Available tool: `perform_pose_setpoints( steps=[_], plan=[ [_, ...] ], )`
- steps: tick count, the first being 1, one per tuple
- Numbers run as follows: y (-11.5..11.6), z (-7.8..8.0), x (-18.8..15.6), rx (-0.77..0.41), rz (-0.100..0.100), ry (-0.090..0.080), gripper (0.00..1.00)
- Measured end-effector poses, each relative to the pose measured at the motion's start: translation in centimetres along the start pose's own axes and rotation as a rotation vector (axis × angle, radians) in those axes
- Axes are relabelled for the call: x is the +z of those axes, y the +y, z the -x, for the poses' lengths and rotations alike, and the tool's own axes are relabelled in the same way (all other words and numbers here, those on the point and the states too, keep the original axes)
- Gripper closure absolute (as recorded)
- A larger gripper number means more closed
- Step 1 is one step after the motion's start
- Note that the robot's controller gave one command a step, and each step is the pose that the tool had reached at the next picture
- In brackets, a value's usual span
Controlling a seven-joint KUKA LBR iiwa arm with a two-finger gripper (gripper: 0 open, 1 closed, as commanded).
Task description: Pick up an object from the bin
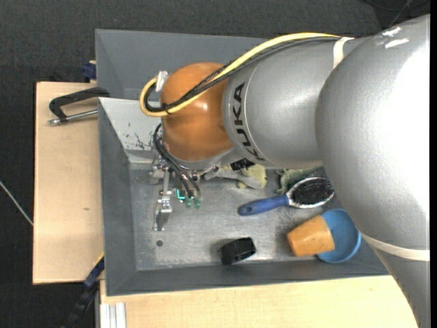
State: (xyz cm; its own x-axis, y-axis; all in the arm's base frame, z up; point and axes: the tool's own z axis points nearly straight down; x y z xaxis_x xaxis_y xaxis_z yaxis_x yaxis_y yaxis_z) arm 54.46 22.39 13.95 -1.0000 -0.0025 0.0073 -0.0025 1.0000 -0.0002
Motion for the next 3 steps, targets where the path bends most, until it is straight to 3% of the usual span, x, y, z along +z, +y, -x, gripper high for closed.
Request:
perform_pose_setpoints(
  steps=[1, 2, 3],
  plan=[
    [-8.0, 3.5, 6.7, 0.333, 0.006, -0.008, 0.0],
    [-17.5, 4.7, 3.6, 0.413, 0.002, -0.016, 0.0],
    [-18.6, 5.9, 3.8, 0.521, 0.006, -0.013, 0.0]
  ],
)
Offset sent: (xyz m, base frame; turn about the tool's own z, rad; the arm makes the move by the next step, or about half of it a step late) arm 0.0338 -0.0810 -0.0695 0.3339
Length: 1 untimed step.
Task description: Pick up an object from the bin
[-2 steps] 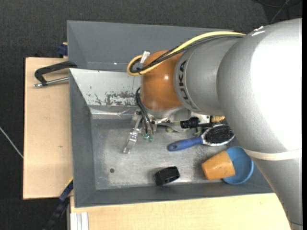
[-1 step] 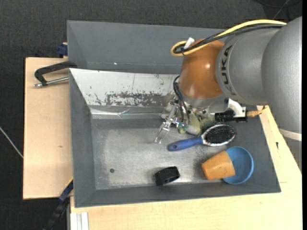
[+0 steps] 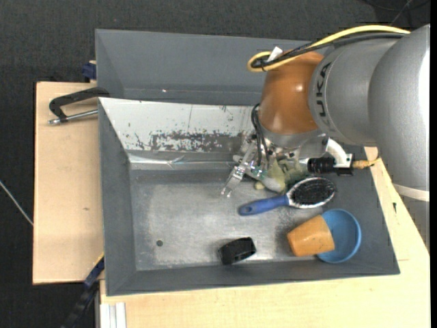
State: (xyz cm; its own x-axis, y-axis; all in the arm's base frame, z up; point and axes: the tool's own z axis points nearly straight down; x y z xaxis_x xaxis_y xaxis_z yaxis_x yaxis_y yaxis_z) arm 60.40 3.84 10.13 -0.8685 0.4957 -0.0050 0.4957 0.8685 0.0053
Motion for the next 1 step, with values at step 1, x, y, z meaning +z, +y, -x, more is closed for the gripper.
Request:
perform_pose_setpoints(
  steps=[1],
  plan=[
    [0.66, -0.7, 2.72, -0.126, -0.001, -0.001, 0.0]
  ],
)
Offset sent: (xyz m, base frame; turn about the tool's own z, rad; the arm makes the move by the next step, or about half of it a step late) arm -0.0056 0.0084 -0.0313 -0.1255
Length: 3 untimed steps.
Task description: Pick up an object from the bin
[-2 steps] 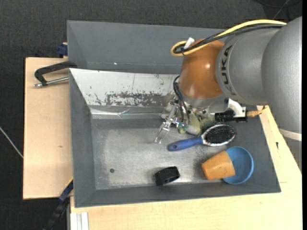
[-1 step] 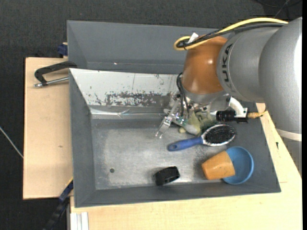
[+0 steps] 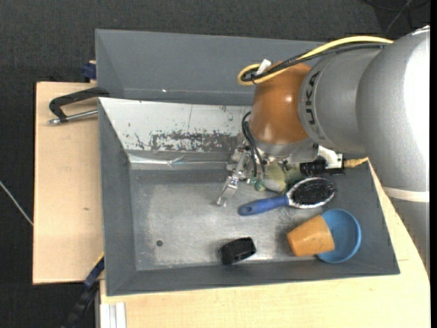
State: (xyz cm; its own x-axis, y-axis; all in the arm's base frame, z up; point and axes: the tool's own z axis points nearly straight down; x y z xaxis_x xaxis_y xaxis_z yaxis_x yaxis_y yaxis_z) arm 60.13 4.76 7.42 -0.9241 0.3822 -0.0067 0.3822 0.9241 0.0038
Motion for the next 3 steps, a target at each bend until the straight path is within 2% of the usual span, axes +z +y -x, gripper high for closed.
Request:
perform_pose_setpoints(
  steps=[1, 2, 3],
  plan=[
    [0.1, 0.1, -0.2, 0.0, 0.0, 0.003, 0.0],
    [0.2, 0.3, -0.3, 0.0, 0.002, -0.003, 1.0],
    [0.4, 0.5, -5.3, -0.001, 0.002, -0.002, 1.0]
  ],
)
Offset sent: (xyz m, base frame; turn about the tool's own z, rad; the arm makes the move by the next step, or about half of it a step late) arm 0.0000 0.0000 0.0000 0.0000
